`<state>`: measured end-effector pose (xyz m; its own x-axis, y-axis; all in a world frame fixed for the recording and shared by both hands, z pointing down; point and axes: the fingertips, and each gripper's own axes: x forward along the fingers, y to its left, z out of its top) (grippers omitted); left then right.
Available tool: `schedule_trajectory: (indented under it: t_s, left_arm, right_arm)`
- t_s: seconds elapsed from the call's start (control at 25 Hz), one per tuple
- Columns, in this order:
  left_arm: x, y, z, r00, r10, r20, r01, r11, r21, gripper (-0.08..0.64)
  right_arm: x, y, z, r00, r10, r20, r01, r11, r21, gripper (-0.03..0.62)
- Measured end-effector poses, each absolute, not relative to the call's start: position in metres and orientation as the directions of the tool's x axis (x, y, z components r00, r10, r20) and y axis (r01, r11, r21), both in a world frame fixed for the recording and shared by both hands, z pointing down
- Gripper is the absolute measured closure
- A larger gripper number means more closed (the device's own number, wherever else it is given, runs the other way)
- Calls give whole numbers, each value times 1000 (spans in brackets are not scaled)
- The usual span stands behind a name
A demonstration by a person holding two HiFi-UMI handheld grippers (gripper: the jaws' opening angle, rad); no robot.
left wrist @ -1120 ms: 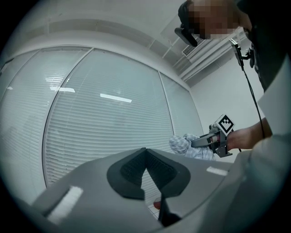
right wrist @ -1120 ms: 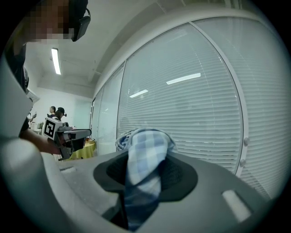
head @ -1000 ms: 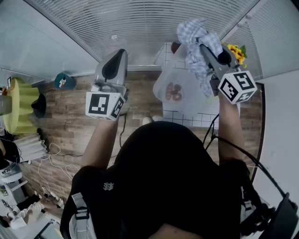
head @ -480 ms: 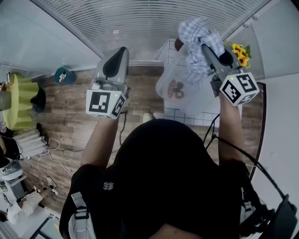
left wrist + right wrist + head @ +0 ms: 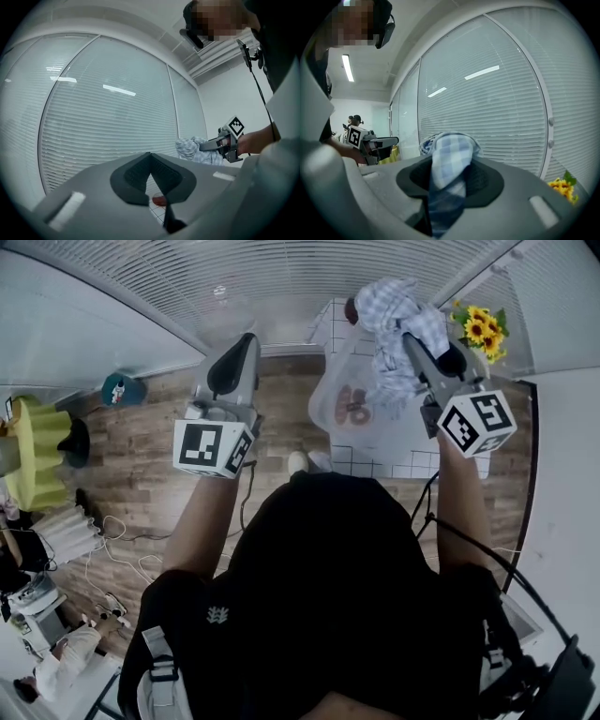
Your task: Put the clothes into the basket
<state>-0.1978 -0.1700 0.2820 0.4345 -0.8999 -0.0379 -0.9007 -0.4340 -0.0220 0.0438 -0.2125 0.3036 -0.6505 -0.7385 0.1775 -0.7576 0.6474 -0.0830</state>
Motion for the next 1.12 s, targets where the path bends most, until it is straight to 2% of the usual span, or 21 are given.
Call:
schedule_trajectory:
  t_s: [0.44,1.12]
  left_arm:
    - [-150,-194,317,520,-854,24,-854,-520,-15,554]
    - [-138,-214,358,558,-825,94,-828,-560,0,554]
  right_arm:
    - [69,-212,350,-624,-751,217,-780,614,-118,431]
    - [71,-218,403,-604,-744,285,-796,580,-174,431]
